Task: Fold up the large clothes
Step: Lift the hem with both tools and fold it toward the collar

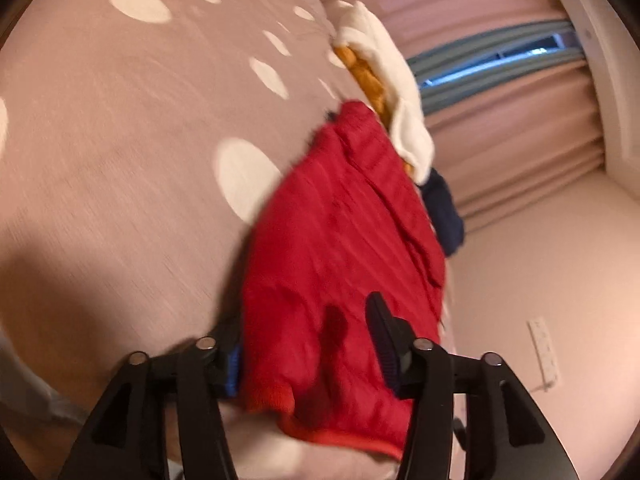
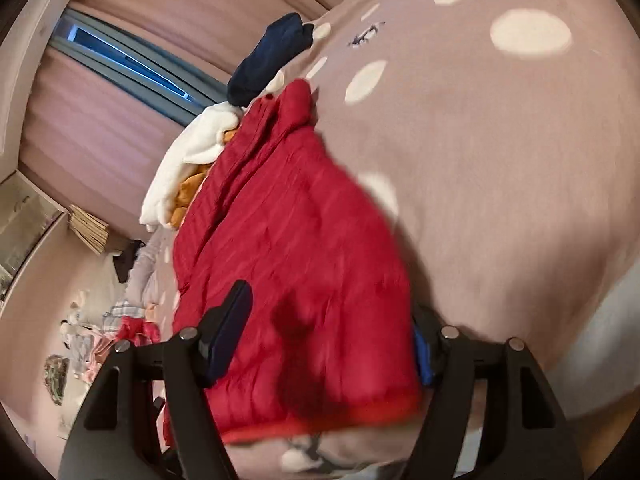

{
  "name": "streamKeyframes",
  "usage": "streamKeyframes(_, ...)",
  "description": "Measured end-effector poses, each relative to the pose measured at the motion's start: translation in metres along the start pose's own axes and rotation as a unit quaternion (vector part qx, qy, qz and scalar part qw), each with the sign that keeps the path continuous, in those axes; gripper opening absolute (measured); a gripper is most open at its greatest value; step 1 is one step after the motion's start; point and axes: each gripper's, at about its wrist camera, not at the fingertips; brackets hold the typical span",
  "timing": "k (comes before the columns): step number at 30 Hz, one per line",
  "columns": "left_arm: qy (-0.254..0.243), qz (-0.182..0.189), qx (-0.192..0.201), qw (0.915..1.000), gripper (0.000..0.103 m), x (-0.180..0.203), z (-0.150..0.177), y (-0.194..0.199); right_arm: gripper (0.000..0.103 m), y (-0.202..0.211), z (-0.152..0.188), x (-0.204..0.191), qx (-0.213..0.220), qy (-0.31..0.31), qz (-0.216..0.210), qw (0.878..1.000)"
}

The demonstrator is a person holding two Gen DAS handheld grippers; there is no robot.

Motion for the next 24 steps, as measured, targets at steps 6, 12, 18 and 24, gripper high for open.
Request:
streamKeyframes(6,-0.025,0.042,-0.042,0.9979,0.053,0.033,0.006,-0.023,0.070,-0.023,0.015,-0.025,-0.032,-0.013,-0.052,0.998)
streamKeyframes(12,-0.013,0.060,-0.063,0.9961,0.052,0.032,0.000,-0.049,0.070,-0.047,0.019,-0.028,-0.038,0.005,-0.060,0.997)
streamKeyframes(18,-0.097,-0.041,-0.001,0.9945,0.026,0.046,0.011,-0.068,0.028,-0.064,0.022,-0.034,-0.011,0.099,0.018,0.995)
streamKeyframes(24,-0.152,-0.122,0.065,0.9786,0.020,0.061,0.028,-0.054,0.014,-0.060,0.016,-0.029,-0.008,0.121,0.011,0.993)
Point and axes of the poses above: each gripper's, at about its wrist camera, not at the fingertips, and y roughly against the way its jaws point, x to its right, z to its underside, and after that the axes turned 7 degrees about -z, right-handed
